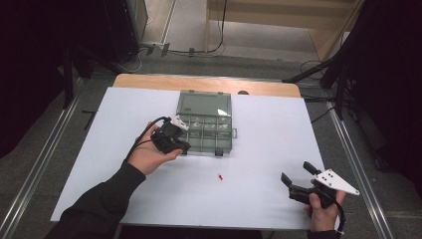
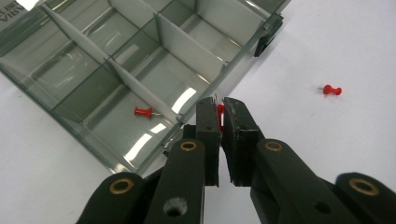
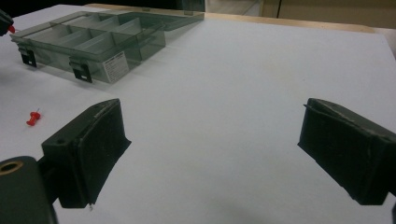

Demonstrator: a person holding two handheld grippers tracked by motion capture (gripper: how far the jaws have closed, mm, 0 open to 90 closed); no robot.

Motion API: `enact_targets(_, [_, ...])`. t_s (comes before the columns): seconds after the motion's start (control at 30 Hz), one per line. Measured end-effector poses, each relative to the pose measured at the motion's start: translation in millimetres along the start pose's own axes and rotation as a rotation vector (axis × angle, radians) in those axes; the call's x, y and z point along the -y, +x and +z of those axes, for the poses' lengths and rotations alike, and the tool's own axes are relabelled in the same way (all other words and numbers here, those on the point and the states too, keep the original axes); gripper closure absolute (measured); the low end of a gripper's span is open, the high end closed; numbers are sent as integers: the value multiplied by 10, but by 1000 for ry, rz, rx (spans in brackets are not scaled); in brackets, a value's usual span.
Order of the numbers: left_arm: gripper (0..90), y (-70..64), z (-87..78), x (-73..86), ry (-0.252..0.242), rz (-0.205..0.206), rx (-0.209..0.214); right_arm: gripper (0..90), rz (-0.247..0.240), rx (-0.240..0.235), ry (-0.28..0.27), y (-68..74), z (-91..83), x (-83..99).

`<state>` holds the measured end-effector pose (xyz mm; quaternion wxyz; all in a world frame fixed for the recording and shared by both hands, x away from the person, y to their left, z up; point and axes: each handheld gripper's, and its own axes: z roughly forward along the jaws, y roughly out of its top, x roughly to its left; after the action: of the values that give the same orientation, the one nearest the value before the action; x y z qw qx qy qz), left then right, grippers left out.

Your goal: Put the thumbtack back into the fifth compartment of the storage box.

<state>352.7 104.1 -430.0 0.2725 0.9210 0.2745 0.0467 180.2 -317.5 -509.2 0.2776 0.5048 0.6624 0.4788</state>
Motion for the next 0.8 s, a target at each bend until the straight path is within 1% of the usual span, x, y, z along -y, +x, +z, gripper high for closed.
enact_targets(0.07, [848,25,-7,-7,-5,-6,-5,75,-2,1,1,0,1,0])
enact_targets(0.23, [848,98,-4,-12,2,-16,-14,75,3,4,2,-3,1,3])
enact_targets(0.3, [847,118,3,-13,-3,-28,-13,75,1,3,2,-3,0,3])
enact_targets(0.33, [847,129,-1,-15,3,-24,-19,75,1,2,2,-3,1,3])
enact_targets(0.37, [848,137,3,-15,-2,-31,-19,75,1,3,2,-2,1,3])
enact_targets(0.5, [848,188,-3,-26,4,-32,-30,75,2,1,2,-2,1,3])
enact_targets(0.8, [847,282,16,-46,5,-56,-42,75,5,4,0,-2,-2,2])
